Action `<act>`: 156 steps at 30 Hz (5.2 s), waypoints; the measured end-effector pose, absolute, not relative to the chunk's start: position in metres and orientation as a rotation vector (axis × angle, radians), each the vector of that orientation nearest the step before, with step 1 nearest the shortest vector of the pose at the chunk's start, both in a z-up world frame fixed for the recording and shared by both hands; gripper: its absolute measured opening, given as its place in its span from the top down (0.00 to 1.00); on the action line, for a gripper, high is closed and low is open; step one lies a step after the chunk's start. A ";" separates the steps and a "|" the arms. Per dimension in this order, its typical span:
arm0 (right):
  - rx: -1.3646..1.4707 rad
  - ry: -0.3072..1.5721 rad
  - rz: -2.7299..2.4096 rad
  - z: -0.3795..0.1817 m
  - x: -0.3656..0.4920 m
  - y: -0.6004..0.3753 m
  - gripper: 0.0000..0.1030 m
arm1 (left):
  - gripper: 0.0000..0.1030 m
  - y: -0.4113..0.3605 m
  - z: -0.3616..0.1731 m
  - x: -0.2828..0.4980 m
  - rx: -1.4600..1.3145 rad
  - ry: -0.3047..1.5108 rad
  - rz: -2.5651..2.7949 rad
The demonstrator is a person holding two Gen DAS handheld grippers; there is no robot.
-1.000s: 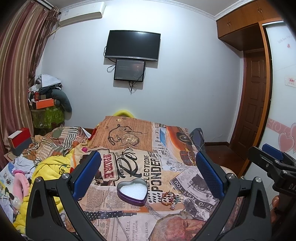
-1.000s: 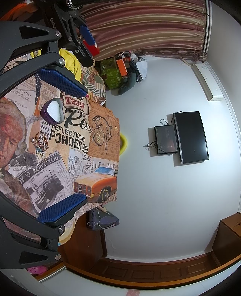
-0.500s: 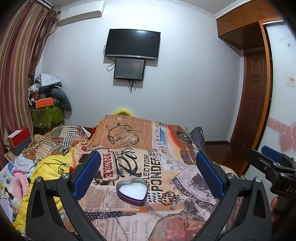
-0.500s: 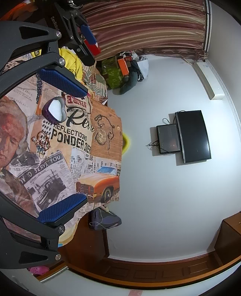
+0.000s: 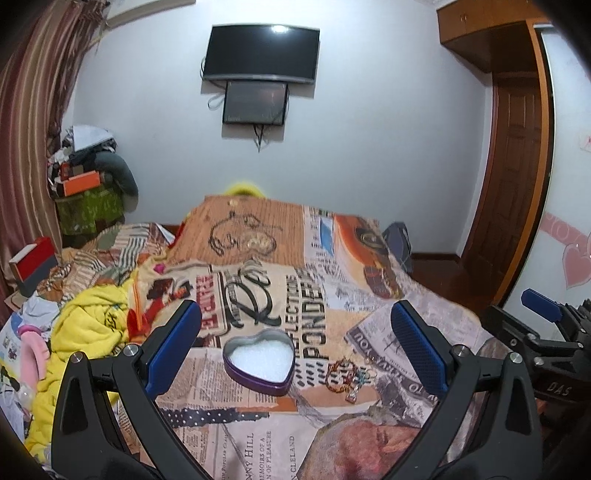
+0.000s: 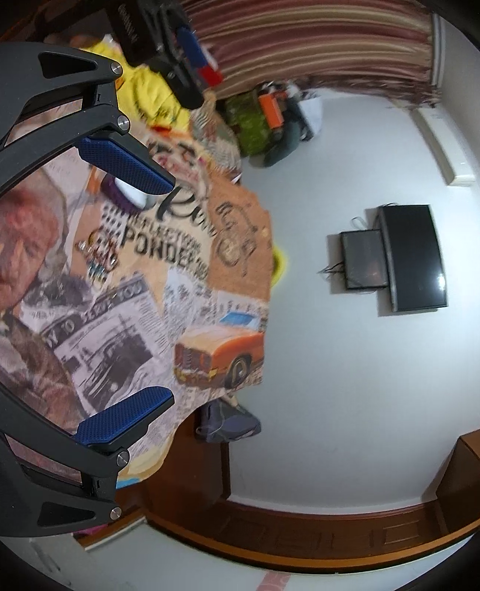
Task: Organize jewelry
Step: 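Lower both tools toward the jewelry pile beside the purple heart tin, then grasp the silver charm with the left tool while the right tool grasps a gold ring, then carry the charm with the left tool while the right tool carries the ring into the tin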
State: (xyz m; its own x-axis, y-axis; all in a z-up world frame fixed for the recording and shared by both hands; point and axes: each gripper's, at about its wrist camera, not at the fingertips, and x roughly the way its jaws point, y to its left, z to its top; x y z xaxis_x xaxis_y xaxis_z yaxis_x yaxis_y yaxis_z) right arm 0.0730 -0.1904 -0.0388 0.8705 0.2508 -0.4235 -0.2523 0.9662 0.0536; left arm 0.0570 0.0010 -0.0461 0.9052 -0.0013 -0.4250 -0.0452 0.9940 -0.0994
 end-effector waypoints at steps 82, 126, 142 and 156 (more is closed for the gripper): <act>-0.077 1.050 0.484 -0.190 0.200 -0.173 0.76 | 0.86 -0.030 -0.167 0.147 -0.125 0.857 -0.237; -0.125 1.031 0.475 -0.196 0.209 -0.160 0.78 | 0.85 0.017 -0.149 0.130 -0.179 0.784 -0.131; -0.106 0.953 0.498 -0.159 0.184 -0.151 0.79 | 0.86 0.029 -0.138 0.126 -0.169 0.747 -0.113; -0.068 0.774 0.672 -0.095 0.171 -0.084 0.78 | 0.86 0.058 -0.135 0.139 -0.132 0.751 -0.109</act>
